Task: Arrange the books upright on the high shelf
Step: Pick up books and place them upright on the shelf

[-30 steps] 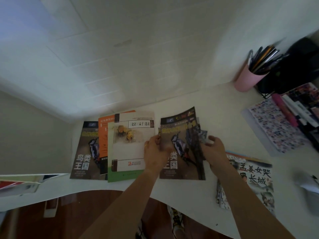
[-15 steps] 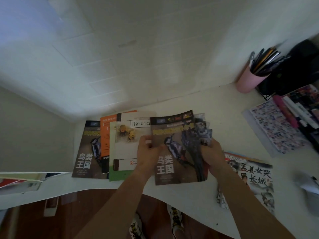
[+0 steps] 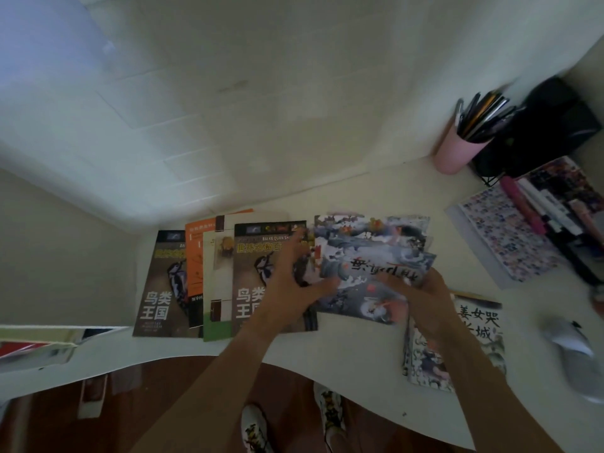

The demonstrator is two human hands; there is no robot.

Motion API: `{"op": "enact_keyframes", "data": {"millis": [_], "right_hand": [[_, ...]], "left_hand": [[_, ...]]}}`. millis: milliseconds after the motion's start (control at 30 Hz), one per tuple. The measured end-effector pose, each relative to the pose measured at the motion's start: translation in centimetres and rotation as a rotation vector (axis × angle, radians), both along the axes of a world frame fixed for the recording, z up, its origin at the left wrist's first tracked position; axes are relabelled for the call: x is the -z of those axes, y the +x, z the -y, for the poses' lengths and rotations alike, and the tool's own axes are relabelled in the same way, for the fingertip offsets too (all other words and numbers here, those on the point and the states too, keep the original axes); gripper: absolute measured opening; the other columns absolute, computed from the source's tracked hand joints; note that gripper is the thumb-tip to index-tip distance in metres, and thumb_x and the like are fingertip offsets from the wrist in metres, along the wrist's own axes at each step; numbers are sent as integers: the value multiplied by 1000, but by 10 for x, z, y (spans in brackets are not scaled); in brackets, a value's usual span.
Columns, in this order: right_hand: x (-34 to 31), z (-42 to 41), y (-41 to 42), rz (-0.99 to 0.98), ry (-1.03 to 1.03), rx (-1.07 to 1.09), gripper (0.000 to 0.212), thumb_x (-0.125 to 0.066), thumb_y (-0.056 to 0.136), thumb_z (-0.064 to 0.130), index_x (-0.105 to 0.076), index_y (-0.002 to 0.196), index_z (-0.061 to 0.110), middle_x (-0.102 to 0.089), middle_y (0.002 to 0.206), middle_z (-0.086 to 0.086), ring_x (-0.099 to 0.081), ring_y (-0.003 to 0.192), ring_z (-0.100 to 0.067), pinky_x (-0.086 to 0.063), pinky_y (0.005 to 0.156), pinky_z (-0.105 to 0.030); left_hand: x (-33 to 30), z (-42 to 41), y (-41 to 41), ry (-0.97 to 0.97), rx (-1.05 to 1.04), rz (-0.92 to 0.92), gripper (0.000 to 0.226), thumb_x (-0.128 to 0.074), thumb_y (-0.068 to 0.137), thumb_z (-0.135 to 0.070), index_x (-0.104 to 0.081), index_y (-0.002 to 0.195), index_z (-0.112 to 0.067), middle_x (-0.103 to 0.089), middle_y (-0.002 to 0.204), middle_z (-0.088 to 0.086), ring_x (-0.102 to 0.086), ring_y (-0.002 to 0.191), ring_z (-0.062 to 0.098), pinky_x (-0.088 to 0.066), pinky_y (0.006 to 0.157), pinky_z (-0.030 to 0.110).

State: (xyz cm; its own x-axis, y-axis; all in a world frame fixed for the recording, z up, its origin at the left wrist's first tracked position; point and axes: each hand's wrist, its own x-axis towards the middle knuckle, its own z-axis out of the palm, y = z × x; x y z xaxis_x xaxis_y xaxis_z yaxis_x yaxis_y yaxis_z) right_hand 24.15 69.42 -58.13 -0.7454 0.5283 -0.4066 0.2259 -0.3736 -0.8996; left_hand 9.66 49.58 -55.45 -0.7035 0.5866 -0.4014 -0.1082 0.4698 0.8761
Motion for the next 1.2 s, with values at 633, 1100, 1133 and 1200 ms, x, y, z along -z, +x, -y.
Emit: {"op": "enact_keyframes", "data": {"millis": [633,1100,1133,1200], "right_hand": [[26,34,10,98,283,63,18,-68,69,6,-51,72,8,-48,65,-9,-46,64,-21,-39,62,-34],[0,23,80,177,50,304,39,-71,90,-1,-67,124,16,-74,107,-7,-75,91,-24,-63,76,-39],[0,21,87,180,29,332,40,-71,89,-3,-67,123,16,-75,106,-9,-75,90,-26,-63,77,-42],[-3,18,99,175,-22,371,42,-71,88,-5,-67,125,15,-76,104,-12,-76,88,-27,-63,75,-42]], "left_hand": [[48,-22,62,-66,-76,-9,67,-54,103,-39,-22,157,-16,-49,145,11,-53,128,25,-46,104,34],[11,-29,102,25,-32,245,20,-57,104,-15,-54,121,-24,-61,123,13,-65,114,26,-57,98,41],[10,-33,107,19,-39,264,19,-58,104,-16,-56,119,-26,-62,123,15,-64,115,30,-55,101,49],[10,-39,116,31,-38,287,18,-57,104,-16,-55,116,-30,-62,123,16,-65,114,32,-53,101,54]]}}
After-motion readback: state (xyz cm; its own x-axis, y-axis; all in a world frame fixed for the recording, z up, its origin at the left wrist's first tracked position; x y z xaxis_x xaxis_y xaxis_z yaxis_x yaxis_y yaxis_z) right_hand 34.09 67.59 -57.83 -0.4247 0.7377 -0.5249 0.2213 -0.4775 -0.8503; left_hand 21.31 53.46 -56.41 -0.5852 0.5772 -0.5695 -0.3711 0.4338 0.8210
